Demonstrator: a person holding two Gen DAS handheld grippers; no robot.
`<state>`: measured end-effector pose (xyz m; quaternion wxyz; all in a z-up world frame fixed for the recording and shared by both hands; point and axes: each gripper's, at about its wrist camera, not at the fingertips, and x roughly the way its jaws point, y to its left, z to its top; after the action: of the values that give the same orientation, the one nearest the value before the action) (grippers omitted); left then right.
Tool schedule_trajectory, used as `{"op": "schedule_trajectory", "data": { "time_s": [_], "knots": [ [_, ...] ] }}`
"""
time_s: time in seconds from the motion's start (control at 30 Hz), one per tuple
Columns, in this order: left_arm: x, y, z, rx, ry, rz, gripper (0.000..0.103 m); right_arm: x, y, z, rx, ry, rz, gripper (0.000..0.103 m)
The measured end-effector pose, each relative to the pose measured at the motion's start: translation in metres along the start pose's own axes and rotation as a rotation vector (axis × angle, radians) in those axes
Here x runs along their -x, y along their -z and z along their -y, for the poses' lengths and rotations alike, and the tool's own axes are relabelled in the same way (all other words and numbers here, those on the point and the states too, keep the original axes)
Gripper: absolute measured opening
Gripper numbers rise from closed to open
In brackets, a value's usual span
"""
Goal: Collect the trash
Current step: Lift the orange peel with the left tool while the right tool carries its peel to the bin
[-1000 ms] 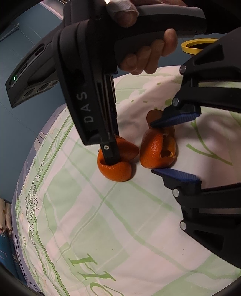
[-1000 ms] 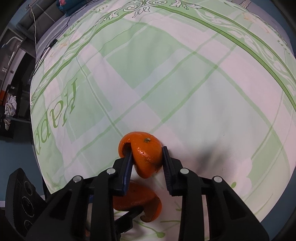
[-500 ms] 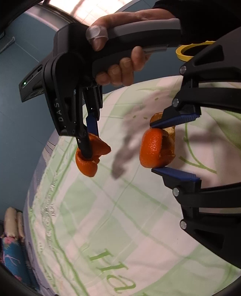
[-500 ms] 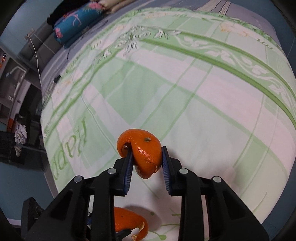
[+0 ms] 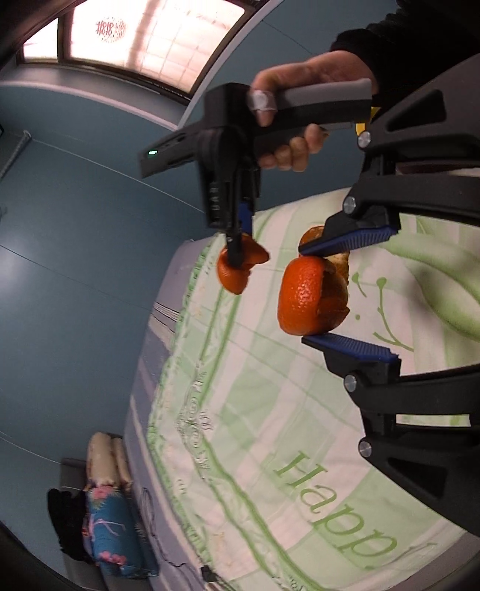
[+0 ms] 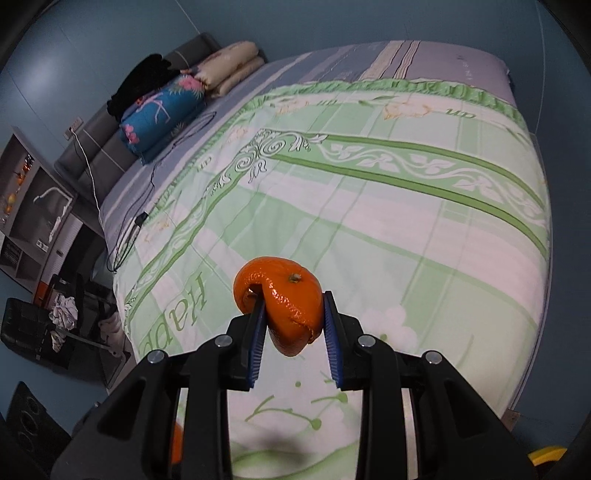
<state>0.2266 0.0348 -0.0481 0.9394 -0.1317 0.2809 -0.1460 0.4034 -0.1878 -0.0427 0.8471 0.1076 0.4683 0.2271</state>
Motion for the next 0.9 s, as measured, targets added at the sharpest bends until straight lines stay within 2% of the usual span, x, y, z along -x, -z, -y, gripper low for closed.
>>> {"op": "schedule_trajectory", "data": {
  "time_s": [0.23,0.5,0.9],
  "knots": [
    [0.049,-0.009,0.035,-0.05,0.043,0.081,0.04,0.069,0.034,0.013,-0.032,-0.021,0.103,0.027],
    [0.092,-0.009,0.075,-0.101,0.082,0.153,0.04,0.149,0.072,0.03,-0.068,-0.003,0.248,0.027],
    [0.116,0.002,0.134,-0.206,0.139,0.184,0.04,0.225,0.132,0.061,-0.102,0.043,0.371,0.027]
  ]
}}
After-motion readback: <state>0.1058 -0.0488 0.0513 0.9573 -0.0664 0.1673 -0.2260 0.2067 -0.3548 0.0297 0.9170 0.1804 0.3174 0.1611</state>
